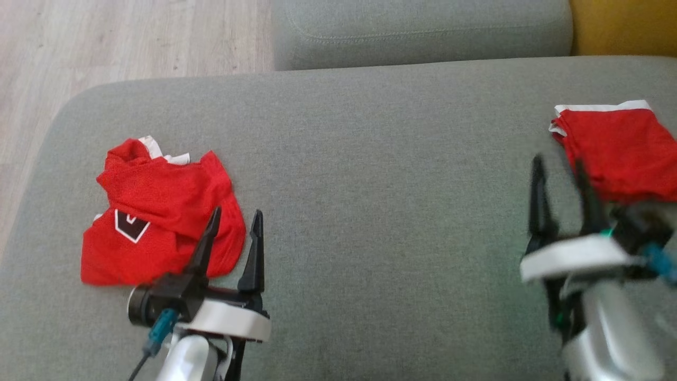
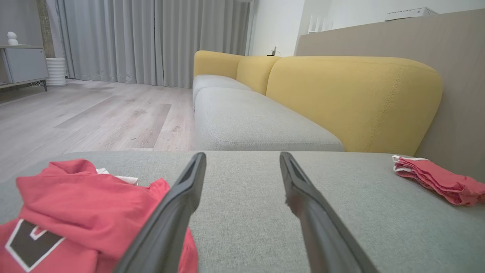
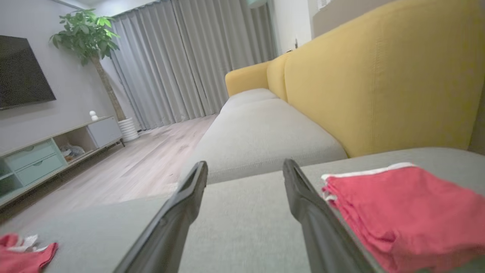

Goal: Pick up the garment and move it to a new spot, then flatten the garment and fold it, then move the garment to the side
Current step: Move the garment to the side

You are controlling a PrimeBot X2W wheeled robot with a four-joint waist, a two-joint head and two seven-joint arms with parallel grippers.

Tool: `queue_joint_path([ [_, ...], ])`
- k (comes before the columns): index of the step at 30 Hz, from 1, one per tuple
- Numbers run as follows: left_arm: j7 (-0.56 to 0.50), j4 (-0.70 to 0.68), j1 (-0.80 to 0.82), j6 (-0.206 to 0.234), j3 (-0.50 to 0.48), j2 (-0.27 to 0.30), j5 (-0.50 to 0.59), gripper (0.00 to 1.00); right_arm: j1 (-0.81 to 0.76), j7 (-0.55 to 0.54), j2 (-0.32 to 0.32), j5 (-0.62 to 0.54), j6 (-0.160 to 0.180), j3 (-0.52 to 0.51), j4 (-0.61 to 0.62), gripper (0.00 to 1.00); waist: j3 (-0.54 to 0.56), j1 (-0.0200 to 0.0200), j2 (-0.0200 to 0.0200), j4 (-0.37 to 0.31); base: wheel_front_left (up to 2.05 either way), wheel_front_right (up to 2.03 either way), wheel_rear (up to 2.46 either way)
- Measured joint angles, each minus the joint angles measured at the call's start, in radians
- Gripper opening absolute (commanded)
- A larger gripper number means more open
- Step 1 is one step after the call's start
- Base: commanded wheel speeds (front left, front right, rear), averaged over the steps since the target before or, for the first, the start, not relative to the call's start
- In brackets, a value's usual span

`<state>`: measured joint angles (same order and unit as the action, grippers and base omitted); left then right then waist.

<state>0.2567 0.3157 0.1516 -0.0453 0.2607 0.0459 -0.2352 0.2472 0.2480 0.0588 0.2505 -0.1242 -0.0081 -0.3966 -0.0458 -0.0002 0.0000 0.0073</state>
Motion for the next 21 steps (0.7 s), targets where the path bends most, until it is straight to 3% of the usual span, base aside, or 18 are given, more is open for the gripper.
queue_joint_path([
  [6, 0.000, 0.000, -0.039, 0.001, 0.002, 0.001, -0.003, 1.00, -0.134, 0.000, -0.010, 0.022, 0.000, 0.039, 0.067, 1.00, 0.009, 0.0000, 0.0000, 0.002, 0.00, 0.00, 0.00],
  [21, 0.000, -0.010, -0.042, 0.002, 0.003, 0.001, -0.003, 1.00, -0.140, 0.000, -0.012, 0.009, 0.000, 0.054, 0.099, 1.00, 0.017, 0.0002, 0.0000, 0.014, 0.00, 0.00, 0.00],
])
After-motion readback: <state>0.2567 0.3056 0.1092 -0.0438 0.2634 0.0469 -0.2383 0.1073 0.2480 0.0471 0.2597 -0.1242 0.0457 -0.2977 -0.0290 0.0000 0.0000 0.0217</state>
